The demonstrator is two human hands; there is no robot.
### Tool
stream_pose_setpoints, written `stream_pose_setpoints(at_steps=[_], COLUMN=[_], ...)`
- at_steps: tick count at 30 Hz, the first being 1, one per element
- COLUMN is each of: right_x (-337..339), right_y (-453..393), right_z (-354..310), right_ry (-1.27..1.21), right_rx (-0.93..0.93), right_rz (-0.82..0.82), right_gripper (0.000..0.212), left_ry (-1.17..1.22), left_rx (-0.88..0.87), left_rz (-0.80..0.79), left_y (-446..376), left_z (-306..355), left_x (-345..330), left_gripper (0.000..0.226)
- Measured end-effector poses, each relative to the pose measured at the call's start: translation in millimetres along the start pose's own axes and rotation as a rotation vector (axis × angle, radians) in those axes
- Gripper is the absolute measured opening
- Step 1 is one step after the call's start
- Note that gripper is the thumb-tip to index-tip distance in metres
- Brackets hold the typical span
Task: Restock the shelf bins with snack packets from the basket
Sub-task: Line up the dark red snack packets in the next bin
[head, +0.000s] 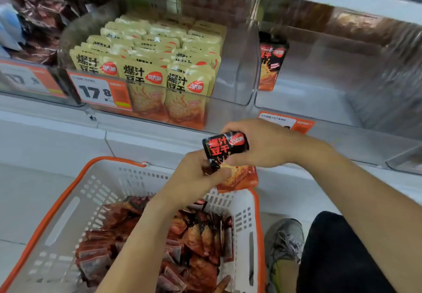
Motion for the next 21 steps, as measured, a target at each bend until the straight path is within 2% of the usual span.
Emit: stream_pose_setpoints(at_steps=[3, 7, 9, 11, 14, 16, 21], right_x=[64, 118, 127, 128, 122, 116, 116], right_y=[29, 67, 80, 79, 57, 32, -27], right_z=[-16, 5, 32, 58, 85, 98, 114], right_ry=[0.131, -0.071, -0.129, -0.074, -0.042, -0.059, -0.098], right_rx=[0.090, 0.133, 0.091, -0.032, -0.169, -0.178, -0.153], right_rz=[0.142, 0.465, 0.649, 0.747, 0.736, 0.710, 0.740], right_gripper=[0.034, 0.030, 0.032, 0.035, 0.036, 0.034, 0.038], left_ry=[-0.058, -0.123, -0.294, -0.447, -0.653, -0.765, -0.780], left_rx=[-0.198, -0.427, -0.489, -0.483, -0.460, -0.478, -0.475], left_rz=[0.212, 0.490, 0.545, 0.529, 0.541, 0.567, 0.601], left_y=[-6, -13, -26, -42, -54, -55, -55], left_z=[62, 110, 117, 111, 98, 93, 91], left_x=[-3, -6, -7, -11, -23, -33, -38], left_gripper=[0.012, 0.026, 0.040, 0.053, 0.064, 0.064, 0.063])
Point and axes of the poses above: each hand's wrist, its own y-axis away from the middle knuckle, its own x-axis out of the back of the hand, z = x × y, the point moved 4 cm from there along -y, towards the middle knuckle, and after that the axes turned 2 degrees about -z, right-handed, at the moved point
